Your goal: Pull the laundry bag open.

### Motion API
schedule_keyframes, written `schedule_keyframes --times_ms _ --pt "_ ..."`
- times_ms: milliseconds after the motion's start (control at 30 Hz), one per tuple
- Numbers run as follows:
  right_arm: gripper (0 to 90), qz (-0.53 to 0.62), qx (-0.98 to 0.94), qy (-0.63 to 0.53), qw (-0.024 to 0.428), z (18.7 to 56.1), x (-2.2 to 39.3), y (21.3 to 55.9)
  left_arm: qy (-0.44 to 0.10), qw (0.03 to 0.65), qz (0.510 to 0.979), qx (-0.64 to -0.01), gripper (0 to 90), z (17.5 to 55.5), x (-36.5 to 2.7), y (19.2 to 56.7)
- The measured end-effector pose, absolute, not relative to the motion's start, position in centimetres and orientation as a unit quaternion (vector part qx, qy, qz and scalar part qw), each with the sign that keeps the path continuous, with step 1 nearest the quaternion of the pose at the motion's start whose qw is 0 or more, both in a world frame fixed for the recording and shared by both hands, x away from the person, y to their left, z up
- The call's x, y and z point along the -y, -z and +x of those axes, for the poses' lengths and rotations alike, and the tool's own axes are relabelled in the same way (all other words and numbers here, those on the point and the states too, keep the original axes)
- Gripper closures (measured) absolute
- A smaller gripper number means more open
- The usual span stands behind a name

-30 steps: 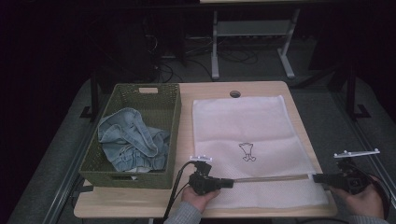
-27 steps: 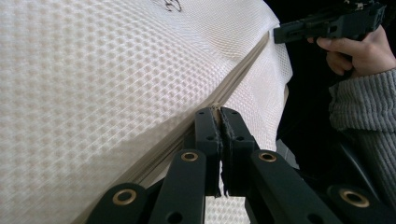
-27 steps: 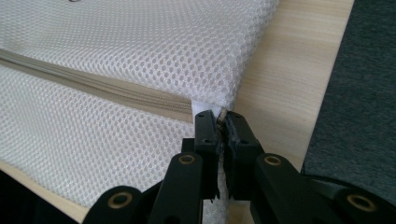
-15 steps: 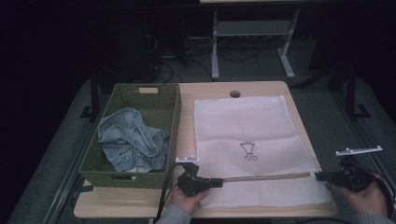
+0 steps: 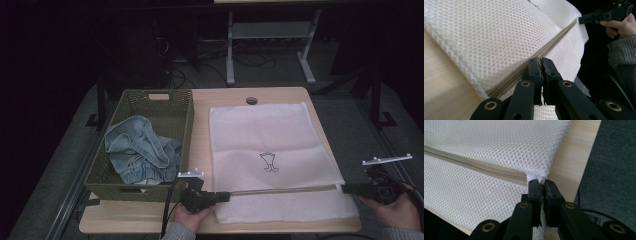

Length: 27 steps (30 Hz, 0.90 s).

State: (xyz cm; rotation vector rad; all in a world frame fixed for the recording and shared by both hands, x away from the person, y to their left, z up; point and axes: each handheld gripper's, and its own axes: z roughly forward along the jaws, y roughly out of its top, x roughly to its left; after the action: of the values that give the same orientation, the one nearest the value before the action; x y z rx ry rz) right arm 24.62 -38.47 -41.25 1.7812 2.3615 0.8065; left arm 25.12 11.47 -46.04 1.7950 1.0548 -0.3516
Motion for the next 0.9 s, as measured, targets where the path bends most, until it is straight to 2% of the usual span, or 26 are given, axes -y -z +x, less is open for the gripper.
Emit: schedule_keyframes --times_ms 600,900 --pt "84.5 0.598 -0.764 -0.239 0.047 24.7 40.9 41.1 0.127 0.474 0.752 -0.44 87.3 24.9 -11.3 45.9" --pt "84.5 0.599 -0.76 -0.25 0.042 25.0 41.2 41.3 0.076 0.455 0.767 -0.447 87.2 24.3 -11.7 45.4"
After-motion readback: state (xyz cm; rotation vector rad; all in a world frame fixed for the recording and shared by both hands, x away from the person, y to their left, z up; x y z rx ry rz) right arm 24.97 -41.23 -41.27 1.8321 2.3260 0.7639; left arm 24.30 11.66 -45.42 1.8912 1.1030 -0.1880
